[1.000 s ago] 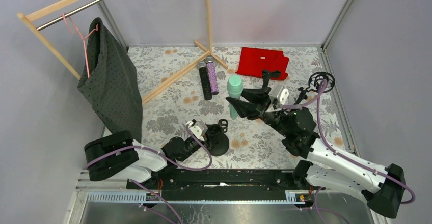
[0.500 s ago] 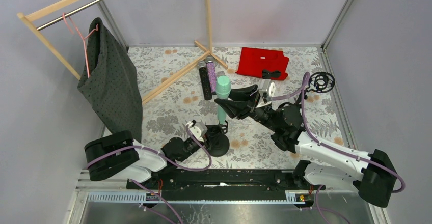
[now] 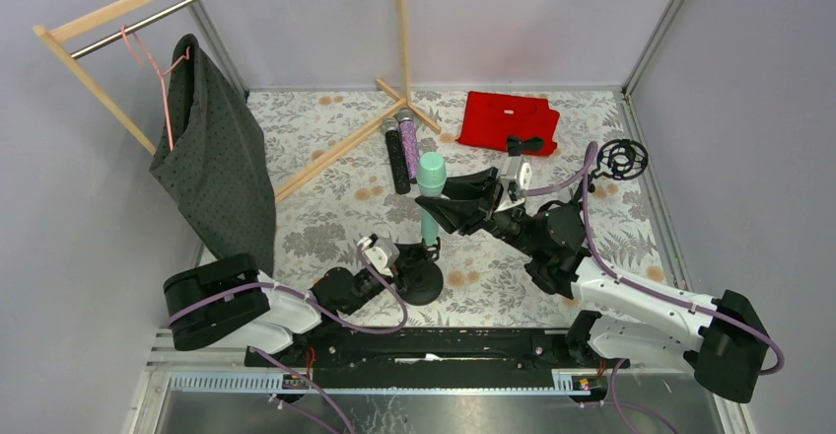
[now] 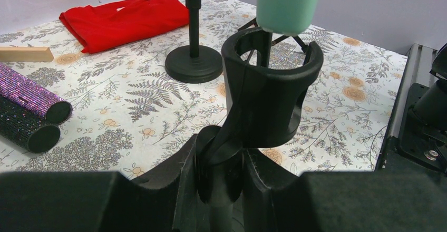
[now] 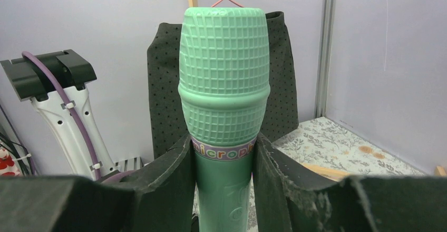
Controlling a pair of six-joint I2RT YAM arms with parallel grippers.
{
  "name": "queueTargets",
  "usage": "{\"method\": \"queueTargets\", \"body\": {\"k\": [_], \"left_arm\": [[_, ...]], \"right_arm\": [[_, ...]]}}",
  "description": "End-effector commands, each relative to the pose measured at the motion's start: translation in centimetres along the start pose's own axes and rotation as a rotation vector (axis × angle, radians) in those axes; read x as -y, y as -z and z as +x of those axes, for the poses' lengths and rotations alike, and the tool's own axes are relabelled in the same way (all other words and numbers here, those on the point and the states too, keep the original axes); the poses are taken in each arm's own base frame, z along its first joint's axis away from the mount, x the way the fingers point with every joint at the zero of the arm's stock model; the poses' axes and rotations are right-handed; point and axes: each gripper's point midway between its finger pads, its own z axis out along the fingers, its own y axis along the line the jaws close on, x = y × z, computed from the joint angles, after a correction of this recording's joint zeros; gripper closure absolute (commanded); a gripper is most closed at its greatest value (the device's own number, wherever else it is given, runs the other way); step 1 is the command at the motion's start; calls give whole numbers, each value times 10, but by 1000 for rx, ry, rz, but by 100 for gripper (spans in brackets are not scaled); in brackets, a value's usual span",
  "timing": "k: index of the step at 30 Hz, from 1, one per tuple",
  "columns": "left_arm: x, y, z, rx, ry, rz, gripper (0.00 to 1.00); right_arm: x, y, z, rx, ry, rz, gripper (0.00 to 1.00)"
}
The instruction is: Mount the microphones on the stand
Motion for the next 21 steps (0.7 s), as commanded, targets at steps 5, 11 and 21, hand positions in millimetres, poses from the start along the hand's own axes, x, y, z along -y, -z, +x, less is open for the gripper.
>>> {"method": "queueTargets", "body": {"k": [5,11,21], "left_arm": [[3,7,12,-36,-7,27,100],[4,7,13,-42,-10,29,100],[4,6,14,-47,-6,31,100]], "right_arm": [[5,4,-14,46,36,29,100],[13,7,-3,28,32,70,100],[18,12,14,-8,23,94,100]]}}
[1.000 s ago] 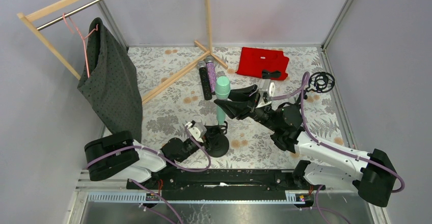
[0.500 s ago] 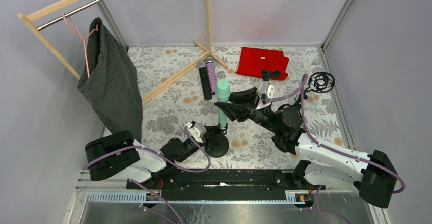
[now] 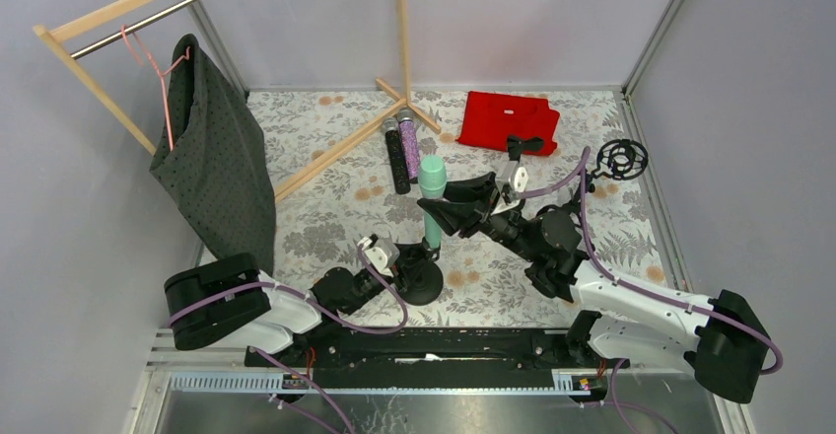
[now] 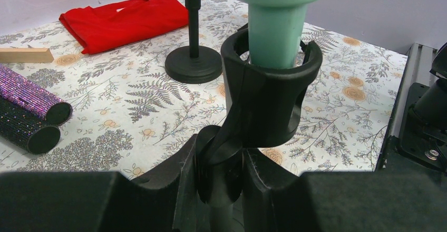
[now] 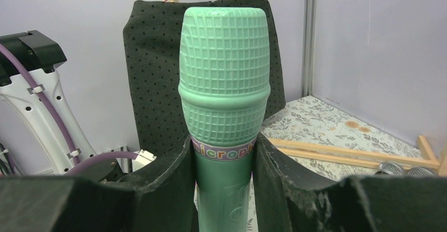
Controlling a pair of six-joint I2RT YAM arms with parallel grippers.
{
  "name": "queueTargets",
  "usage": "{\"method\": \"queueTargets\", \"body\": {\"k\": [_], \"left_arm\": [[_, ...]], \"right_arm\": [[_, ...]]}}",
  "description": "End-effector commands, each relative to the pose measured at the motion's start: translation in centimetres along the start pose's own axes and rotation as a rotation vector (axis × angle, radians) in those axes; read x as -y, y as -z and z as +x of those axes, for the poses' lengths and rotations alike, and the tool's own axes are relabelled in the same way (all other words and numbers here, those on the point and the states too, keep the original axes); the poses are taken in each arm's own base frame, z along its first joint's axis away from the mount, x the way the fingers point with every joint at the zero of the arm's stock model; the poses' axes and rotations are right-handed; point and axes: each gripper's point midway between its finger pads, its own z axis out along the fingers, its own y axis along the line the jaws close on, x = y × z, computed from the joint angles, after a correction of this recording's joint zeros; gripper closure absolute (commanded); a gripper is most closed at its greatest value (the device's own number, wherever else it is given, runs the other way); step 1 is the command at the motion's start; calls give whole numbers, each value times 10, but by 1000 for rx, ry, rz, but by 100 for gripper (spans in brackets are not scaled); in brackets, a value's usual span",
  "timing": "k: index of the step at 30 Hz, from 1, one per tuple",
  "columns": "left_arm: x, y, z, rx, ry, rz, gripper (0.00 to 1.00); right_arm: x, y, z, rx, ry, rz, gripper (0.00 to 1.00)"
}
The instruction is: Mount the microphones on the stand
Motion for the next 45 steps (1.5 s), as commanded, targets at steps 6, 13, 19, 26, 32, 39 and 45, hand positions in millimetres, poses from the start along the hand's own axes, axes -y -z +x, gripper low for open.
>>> {"method": "queueTargets", "body": {"k": [6,13,19,26,32,39,45], "left_arm": [[8,4,17,-66,-6,50,100],[14,5,16,-67,-2,80,100],[8,5,18,-95,11,42,100],[1,9,18,-87,21,6,100],[-3,8,21,-98,21,-21,100],[-4,7,20,-94,21,-29,100],[-6,7,21,-88,17,-37,100]], "right_arm": [[5,7,2,36,-12,25,100],[4,17,17,15,-50,26,100],[2,20,24,-7,-55,18,100],[-4,20,32,-53,-40,-27,100],[-21,22,41,-119,-1,-136,100],[-23,25,51,-152,8,-156,100],[-15,24,60,-179,-2,-113,100]]}}
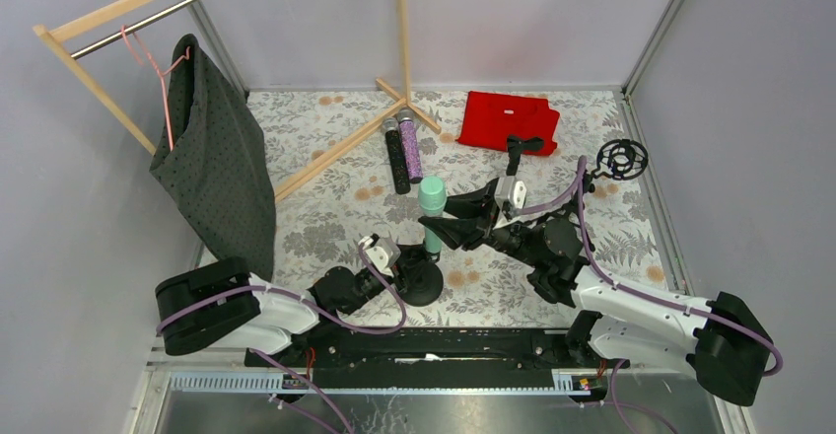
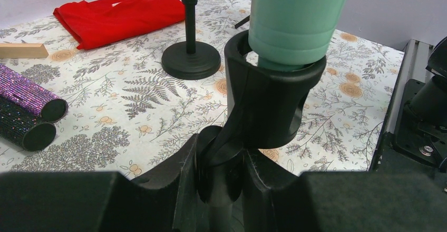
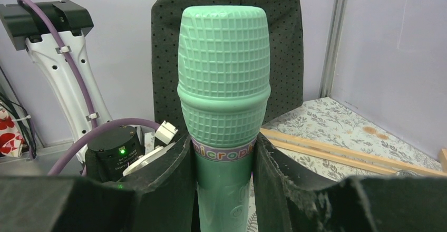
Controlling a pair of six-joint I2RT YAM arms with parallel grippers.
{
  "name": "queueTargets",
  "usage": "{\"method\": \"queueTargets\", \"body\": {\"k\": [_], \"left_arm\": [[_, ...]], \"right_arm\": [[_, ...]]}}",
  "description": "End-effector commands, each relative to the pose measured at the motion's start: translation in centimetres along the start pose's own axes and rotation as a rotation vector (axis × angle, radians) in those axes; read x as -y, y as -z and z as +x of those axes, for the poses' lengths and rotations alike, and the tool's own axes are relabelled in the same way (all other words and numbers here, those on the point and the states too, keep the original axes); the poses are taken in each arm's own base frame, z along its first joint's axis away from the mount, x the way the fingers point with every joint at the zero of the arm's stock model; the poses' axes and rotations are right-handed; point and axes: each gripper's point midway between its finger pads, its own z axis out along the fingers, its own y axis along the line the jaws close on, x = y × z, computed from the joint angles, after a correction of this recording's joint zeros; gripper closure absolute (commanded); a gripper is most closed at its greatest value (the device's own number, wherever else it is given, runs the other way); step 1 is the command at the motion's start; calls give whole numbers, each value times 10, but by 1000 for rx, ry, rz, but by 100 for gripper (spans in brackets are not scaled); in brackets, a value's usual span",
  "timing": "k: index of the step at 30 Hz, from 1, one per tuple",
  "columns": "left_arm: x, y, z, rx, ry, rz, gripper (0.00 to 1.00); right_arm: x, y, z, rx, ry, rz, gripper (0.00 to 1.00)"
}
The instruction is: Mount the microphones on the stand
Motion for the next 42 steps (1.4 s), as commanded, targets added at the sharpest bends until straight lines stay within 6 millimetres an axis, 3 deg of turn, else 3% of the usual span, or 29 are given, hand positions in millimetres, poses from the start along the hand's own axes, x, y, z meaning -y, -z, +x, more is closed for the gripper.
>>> {"method": "queueTargets", "body": {"k": [1,7,16,25,32,42], "left_arm": [[-6,5,18,-60,9,-32,100],[1,-2,28,-121,-18,4,100],[-14,7,13,-23,33,-83,100],[-6,3,17,-48,31,-32,100],[-17,11,9,12,59,-87,100],[-11,8,12,4,50,-57,100]], "right_arm": [[4,7,44,-154,-46,18,100],[8,2,51,-175,-58,28,100],[3,0,58,-182,-95,3,100],[3,18,70,-202,-124,33,100],[2,32,84,-250,-140,49,100],[3,32,102,-350,-142,48,100]]}}
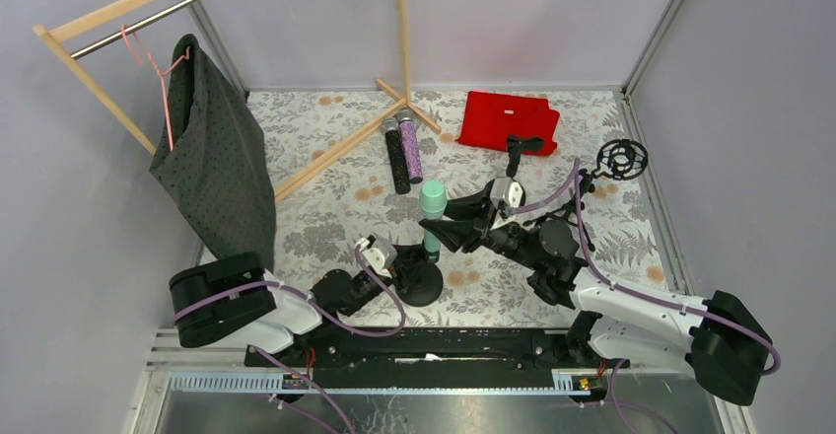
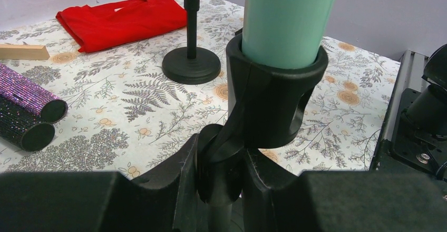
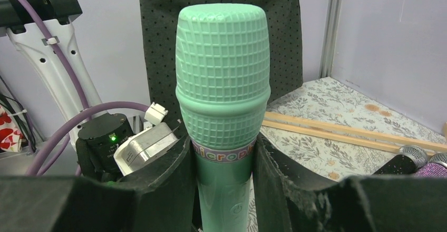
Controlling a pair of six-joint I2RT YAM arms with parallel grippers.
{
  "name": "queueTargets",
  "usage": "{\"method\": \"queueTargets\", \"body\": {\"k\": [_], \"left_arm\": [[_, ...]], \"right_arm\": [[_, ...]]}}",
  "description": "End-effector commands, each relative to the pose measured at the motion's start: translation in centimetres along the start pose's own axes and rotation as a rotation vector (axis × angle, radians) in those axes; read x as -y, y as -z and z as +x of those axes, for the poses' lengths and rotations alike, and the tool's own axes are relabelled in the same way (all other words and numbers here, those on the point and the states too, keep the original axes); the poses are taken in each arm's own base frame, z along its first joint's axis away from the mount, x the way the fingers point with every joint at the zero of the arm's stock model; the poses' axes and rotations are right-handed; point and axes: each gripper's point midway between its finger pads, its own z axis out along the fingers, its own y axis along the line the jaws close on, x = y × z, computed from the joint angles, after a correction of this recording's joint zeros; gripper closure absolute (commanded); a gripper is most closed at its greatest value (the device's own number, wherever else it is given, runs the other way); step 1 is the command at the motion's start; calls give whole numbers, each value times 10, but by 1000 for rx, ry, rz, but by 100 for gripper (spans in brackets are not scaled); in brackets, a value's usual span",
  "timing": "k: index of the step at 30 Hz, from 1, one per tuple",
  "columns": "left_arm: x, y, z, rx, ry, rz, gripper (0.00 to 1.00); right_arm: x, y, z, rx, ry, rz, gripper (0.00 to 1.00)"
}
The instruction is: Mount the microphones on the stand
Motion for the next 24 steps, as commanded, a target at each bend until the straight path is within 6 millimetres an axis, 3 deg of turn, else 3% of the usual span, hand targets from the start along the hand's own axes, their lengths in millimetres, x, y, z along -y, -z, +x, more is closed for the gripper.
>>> {"method": "queueTargets", "body": {"k": [1,9,24], "left_arm": [[-10,7,12,-35,27,-47,100],[-10,7,13,-39,21,-46,100],[-10,6,13,-45,19,-43,100]], "right_arm": [[2,16,78,-295,-90,14,100],[0,0,85,-347,-101,-20,100],[-12,28,126,-446,-123,11,100]]}}
